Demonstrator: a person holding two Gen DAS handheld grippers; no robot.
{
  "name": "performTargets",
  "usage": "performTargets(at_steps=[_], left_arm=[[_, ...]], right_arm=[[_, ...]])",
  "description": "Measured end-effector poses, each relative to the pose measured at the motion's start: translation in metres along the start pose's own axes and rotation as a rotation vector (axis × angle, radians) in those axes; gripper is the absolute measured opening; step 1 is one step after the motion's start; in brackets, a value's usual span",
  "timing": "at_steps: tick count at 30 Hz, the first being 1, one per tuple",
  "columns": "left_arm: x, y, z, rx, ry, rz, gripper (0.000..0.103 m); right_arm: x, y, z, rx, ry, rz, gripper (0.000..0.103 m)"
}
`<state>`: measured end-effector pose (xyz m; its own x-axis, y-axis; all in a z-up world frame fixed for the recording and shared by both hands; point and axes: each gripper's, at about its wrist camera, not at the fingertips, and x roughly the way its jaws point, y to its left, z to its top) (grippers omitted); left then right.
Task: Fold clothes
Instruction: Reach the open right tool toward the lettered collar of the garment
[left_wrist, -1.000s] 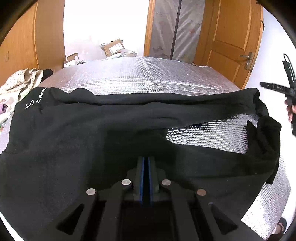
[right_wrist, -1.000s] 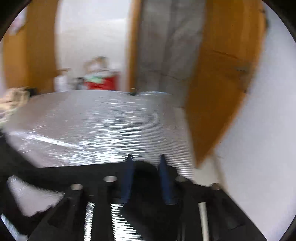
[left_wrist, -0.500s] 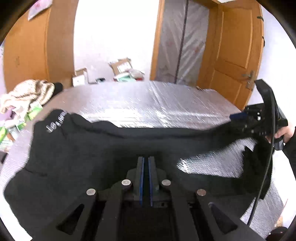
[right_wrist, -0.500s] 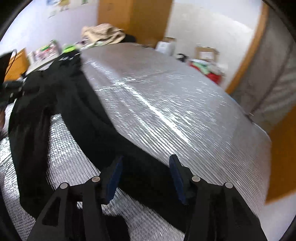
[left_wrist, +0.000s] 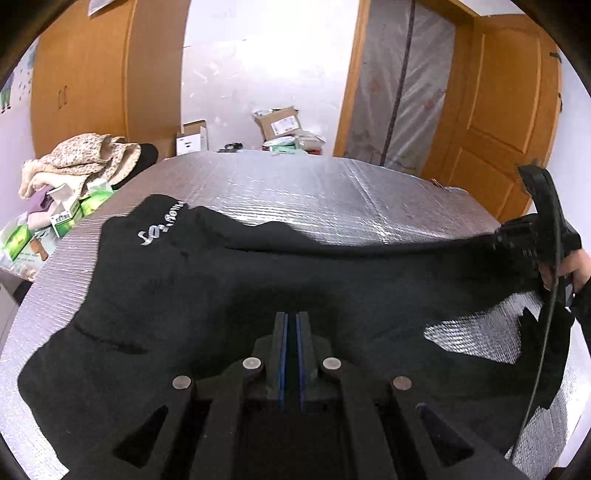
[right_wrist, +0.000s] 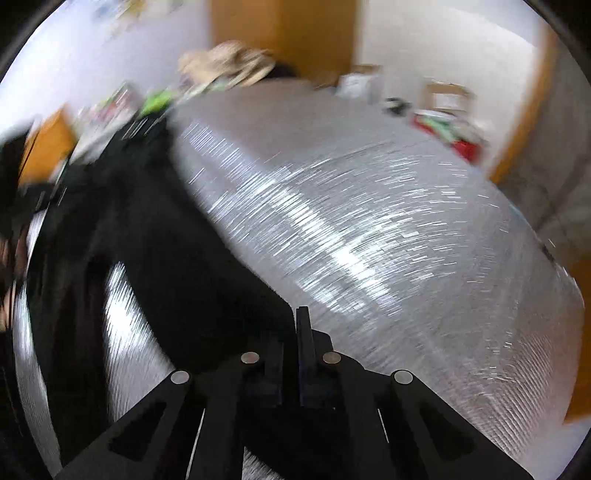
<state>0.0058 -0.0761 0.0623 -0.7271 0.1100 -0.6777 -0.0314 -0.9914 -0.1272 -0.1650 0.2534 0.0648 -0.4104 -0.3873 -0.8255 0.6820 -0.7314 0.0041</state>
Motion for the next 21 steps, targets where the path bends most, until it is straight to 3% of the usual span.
performTargets(at_steps=[3,5,7,9,12,16,21], left_arm=[[-0.005,0.012,0.006,-0.025,-0.012,0.015,0.004],[-0.011,0.020,0.010,-0.038,-0.025,0.025,0.004],[-0.018,0.029,0.014,-0.045,-0.044,0.045,0.004],[-0.023,0.040,0.019,-0.052,-0.061,0.067,0.004],[-0.026,0.059,0.030,-0.078,-0.077,0.085,0.004],[-0.007,0.084,0.040,-0.113,-0.038,0.110,0.006],[0.014,0.102,0.020,-0.187,0.036,0.099,0.006]], right_arm=[[0.014,-0.021,0.009,0.122,0.022,-0.070,0.008],[0.025,-0.021,0.010,0.125,0.065,-0.128,0.013],[0.025,-0.019,0.010,0.135,0.056,-0.156,0.025],[0.019,-0.019,0.011,0.163,0.026,-0.162,0.030],[0.001,-0.012,0.014,0.159,-0.024,-0.140,0.032],[-0.005,0.023,0.030,0.059,-0.047,-0.075,0.032],[-0.001,0.078,0.053,-0.057,-0.058,0.024,0.033]])
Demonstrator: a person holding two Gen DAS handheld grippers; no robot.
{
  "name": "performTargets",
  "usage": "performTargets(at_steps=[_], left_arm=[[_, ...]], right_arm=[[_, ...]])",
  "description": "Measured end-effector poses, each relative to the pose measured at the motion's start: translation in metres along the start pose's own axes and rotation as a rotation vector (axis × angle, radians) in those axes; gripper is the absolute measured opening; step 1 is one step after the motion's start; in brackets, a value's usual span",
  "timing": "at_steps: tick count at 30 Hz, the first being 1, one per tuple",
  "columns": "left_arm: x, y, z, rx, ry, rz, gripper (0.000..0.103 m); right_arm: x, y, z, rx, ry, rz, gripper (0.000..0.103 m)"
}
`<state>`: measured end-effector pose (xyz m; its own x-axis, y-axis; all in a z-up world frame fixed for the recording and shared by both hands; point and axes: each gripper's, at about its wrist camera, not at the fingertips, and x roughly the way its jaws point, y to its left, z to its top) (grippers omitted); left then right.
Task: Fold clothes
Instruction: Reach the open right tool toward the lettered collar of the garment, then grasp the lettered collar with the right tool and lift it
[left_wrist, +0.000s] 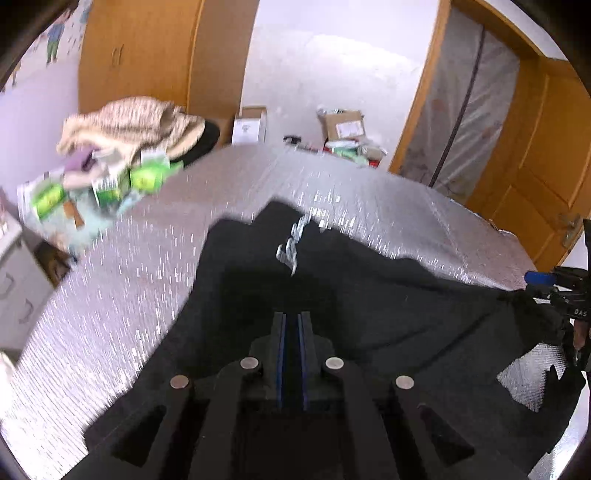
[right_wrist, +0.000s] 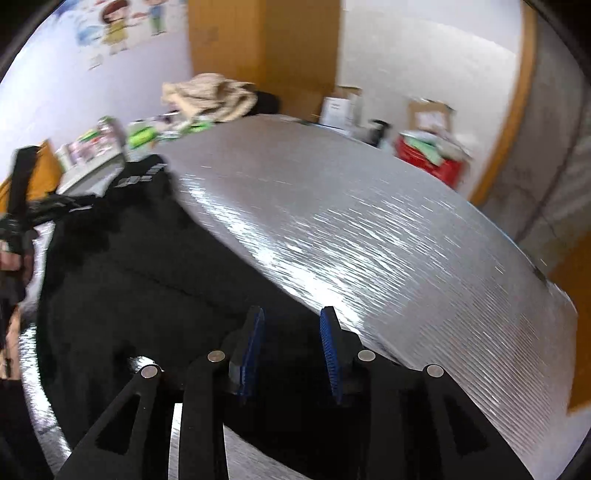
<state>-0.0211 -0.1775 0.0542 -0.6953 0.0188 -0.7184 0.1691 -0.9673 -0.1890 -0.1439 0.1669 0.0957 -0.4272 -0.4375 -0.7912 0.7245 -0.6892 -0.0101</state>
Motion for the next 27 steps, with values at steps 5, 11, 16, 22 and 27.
performTargets(at_steps=[5,11,16,22,27], left_arm=[[-0.009,0.013,-0.024,-0.019,-0.004,0.047,0.006],[-0.039,0.054,-0.034,-0.103,-0.057,0.102,0.006],[-0.054,0.085,-0.052,-0.174,-0.045,0.095,0.010],[-0.056,0.093,-0.067,-0.217,-0.013,0.055,0.014],[-0.057,0.089,-0.068,-0.222,0.002,0.068,0.015]], right_arm=[[0.044,0.057,0.035,-0.086,0.043,0.076,0.033],[0.105,0.100,0.074,-0.146,0.105,0.117,0.033],[0.137,0.100,0.101,-0.105,0.115,0.156,0.037],[0.172,0.111,0.115,-0.080,0.158,0.179,0.039],[0.175,0.121,0.123,-0.077,0.148,0.201,0.039]])
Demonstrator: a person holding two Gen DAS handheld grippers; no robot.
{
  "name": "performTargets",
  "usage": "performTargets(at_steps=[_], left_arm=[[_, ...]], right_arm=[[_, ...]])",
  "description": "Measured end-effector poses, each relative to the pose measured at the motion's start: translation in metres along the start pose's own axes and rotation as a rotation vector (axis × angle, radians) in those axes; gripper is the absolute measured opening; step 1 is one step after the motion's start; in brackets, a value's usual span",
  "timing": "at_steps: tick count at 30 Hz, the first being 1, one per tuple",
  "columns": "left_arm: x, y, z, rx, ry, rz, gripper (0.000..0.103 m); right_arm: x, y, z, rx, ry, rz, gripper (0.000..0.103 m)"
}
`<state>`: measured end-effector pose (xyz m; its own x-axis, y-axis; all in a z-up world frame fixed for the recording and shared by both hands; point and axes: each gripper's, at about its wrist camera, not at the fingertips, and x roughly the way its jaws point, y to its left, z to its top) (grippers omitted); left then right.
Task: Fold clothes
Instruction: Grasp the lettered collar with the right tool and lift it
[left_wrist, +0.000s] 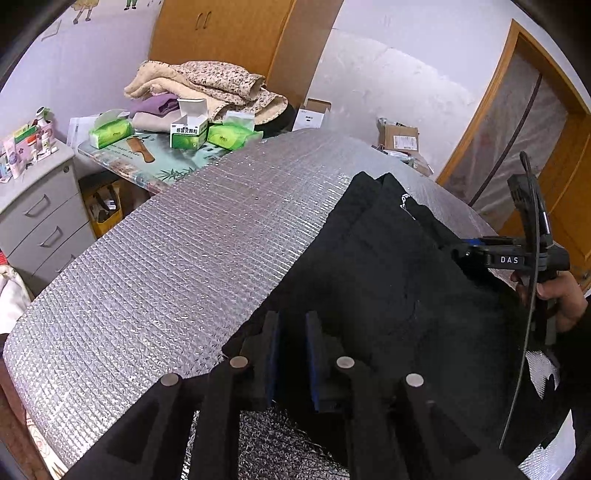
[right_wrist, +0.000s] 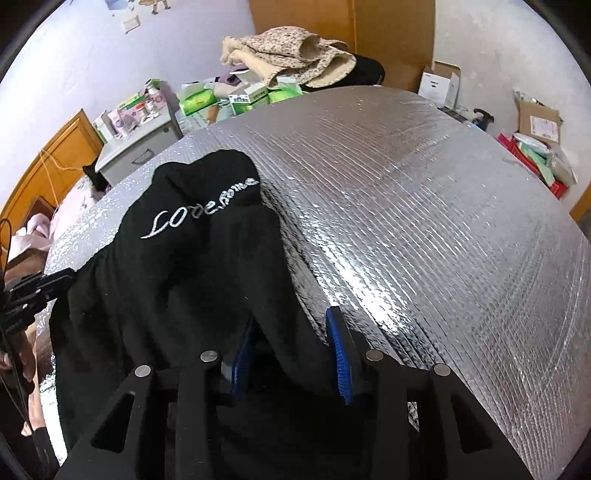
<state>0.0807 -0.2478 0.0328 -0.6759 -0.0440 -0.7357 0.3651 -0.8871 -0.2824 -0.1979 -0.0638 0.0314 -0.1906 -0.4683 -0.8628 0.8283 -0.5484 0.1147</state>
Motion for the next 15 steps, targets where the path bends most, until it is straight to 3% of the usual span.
performTargets(at_steps=[6,7,8,9,10,15], left_arm=[[0.013,-0.017,0.001,0.040,-0.011,0.027,0.023],[0.014,-0.021,0.002,0.061,-0.011,0.047,0.023],[0.015,-0.026,0.002,0.083,-0.011,0.068,0.016],[0.016,-0.029,0.003,0.098,-0.011,0.064,0.006],[0.017,-0.029,0.002,0.100,-0.006,0.043,0.000],[-0.009,-0.011,0.000,0.072,-0.052,0.036,0.000]], right_arm=[[0.011,0.004,0.005,0.023,0.000,0.002,0.038],[0.011,0.005,0.006,0.026,0.001,0.000,0.032],[0.010,0.006,0.006,0.029,0.000,0.002,0.025],[0.009,0.007,0.007,0.032,0.000,0.003,0.010],[0.005,0.009,0.008,0.031,-0.009,0.003,0.009],[-0.025,0.013,0.009,0.049,-0.092,0.005,0.009]])
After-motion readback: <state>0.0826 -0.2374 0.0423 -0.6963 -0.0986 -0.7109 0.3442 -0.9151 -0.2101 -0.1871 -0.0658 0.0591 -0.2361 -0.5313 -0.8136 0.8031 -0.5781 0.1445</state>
